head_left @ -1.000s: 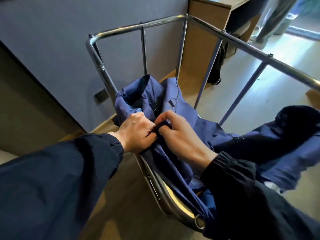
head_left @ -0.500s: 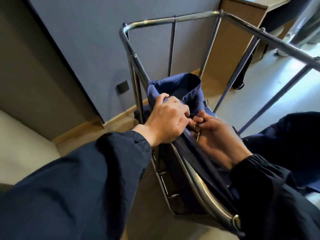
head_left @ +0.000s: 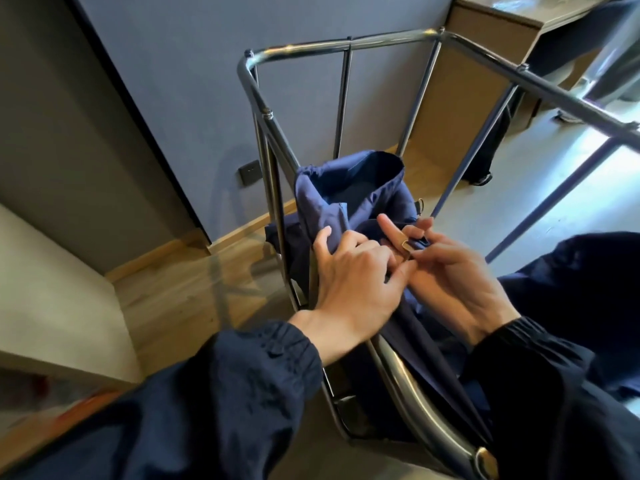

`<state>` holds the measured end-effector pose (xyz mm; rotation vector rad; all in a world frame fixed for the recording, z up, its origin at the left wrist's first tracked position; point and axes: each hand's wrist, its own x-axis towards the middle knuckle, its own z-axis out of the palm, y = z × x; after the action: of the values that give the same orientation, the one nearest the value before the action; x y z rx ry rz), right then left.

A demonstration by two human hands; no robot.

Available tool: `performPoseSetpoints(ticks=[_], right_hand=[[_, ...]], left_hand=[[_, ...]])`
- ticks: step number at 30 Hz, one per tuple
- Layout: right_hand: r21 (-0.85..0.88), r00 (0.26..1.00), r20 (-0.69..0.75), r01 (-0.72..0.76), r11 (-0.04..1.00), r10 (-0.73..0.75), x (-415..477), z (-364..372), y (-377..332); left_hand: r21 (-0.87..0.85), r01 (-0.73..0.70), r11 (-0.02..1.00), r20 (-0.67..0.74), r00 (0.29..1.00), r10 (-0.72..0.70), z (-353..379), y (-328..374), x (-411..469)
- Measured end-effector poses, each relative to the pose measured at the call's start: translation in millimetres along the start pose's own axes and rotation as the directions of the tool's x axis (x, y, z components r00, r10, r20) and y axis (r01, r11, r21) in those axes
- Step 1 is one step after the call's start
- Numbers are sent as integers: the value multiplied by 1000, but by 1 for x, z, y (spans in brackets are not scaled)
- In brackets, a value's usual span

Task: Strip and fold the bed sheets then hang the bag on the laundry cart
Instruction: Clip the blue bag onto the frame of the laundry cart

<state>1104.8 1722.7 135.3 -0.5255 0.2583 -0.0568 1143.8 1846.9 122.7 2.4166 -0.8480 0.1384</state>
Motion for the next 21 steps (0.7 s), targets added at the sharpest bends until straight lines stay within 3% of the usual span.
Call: performPoseSetpoints(ticks=[4, 7, 9, 11, 13, 15, 18, 21], right_hand=[[-119, 1000, -23, -9, 993, 6, -2, 2, 1], [-373, 990, -127, 6, 928, -57, -3, 3, 4], [-555, 976, -188, -11, 832, -113, -2, 0, 8], [-780, 968, -174, -22, 625, -183, -2, -3, 13], [-967, 953, -51, 29, 255, -299, -1, -9, 17], [-992, 917, 121, 95, -86, -380, -2, -15, 14], [-906, 916, 341, 260, -335, -211, 3, -21, 5], [-788, 879, 475, 402, -466, -44, 16, -23, 2]], left_hand=[[-2, -44, 999, -21, 999, 44, -1, 2, -5], [-25, -37, 999, -40, 999, 36, -3, 3, -8], [-45, -23, 999, -53, 998, 20, -4, 5, -9], [-54, -12, 998, -76, 997, 8, -5, 6, -7], [-38, 14, 999, -89, 996, -17, -2, 5, -5], [-18, 34, 999, -101, 994, -36, 0, 3, -2], [-15, 34, 999, -112, 993, -36, 0, 0, 2], [-16, 29, 999, -120, 992, -30, -1, -3, 6]])
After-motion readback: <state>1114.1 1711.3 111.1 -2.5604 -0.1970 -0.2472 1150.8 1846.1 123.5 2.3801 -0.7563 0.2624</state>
